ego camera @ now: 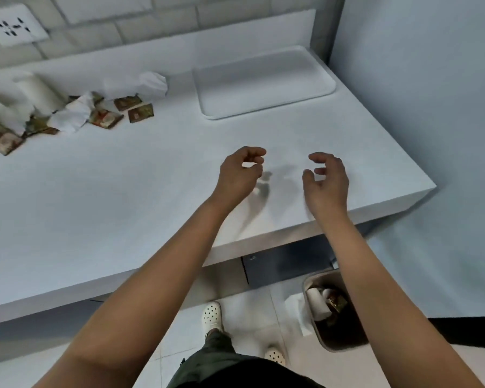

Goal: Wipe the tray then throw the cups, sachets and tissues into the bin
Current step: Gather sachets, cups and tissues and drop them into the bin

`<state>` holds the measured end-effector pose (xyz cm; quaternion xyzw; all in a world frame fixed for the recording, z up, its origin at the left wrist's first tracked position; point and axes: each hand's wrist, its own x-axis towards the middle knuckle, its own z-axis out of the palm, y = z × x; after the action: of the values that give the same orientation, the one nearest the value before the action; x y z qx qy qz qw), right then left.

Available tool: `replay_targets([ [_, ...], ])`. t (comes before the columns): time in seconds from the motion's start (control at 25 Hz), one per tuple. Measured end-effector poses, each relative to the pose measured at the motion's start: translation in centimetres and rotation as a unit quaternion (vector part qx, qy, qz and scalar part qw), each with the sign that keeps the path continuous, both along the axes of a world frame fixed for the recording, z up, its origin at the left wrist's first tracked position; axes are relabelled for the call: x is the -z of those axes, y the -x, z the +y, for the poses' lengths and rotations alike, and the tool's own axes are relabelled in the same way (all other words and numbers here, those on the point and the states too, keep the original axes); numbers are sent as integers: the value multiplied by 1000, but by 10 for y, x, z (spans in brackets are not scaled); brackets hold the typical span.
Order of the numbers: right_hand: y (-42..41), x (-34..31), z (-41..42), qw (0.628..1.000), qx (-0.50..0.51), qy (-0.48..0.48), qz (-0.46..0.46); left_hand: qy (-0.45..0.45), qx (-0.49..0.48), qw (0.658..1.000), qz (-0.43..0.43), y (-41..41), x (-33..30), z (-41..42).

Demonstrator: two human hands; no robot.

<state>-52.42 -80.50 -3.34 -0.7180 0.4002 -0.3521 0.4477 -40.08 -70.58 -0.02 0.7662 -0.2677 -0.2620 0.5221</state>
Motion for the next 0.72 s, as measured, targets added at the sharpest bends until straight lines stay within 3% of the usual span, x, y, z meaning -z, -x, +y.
replay_targets([
  [0.4,-232,-2,71,986,-129,72,82,-87,-230,968,-44,-222,9,113],
  [0.52,-293,-5,83,978,-158,81,111,-128,-240,960,-74,-286,15,130],
  [0.72,-368,-1,85,958,-201,114,170,-192,-179,943,-204,-363,29,134],
])
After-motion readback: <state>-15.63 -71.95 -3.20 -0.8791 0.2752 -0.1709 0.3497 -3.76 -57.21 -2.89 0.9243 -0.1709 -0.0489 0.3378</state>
